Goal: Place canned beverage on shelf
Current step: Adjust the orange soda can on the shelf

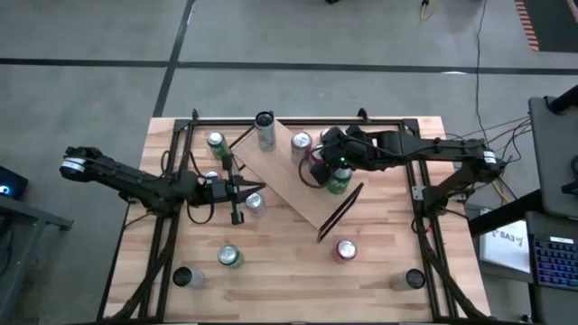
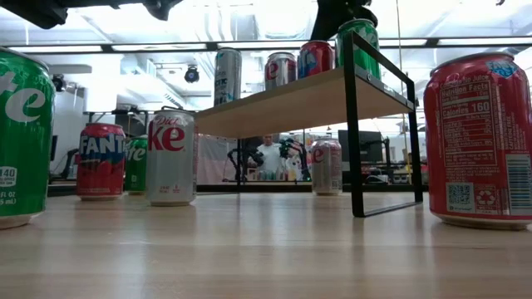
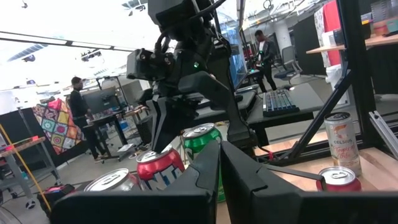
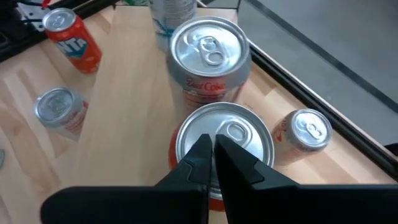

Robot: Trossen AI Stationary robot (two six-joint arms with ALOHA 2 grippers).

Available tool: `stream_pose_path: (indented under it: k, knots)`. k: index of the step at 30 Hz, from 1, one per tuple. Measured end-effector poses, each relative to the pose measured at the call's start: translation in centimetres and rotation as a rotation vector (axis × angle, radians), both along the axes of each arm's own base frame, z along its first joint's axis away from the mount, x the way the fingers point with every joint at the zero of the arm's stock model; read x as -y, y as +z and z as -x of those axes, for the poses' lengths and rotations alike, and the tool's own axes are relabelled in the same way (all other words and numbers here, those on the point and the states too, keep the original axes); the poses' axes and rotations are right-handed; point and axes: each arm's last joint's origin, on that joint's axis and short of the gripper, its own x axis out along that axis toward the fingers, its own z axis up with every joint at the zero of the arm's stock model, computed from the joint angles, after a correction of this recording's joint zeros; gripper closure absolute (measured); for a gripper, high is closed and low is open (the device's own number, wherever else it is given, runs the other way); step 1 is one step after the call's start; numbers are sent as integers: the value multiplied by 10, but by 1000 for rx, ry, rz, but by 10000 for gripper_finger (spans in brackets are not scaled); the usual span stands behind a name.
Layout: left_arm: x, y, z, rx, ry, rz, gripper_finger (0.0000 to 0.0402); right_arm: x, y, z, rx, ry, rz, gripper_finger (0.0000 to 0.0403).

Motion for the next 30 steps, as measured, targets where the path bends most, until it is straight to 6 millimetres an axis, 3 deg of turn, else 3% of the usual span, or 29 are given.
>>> stream_pose_path:
  k: [12, 22, 30]
  knots:
    - [0, 0, 0, 0, 0, 0, 401, -1, -1, -2, 2, 10, -3, 390]
    - [0, 0, 0, 0, 0, 0, 401, -2, 11, 0, 24, 31, 13, 390]
    - [0, 0, 0, 0, 1, -3, 401, -20, 21, 0, 51, 128, -41, 390]
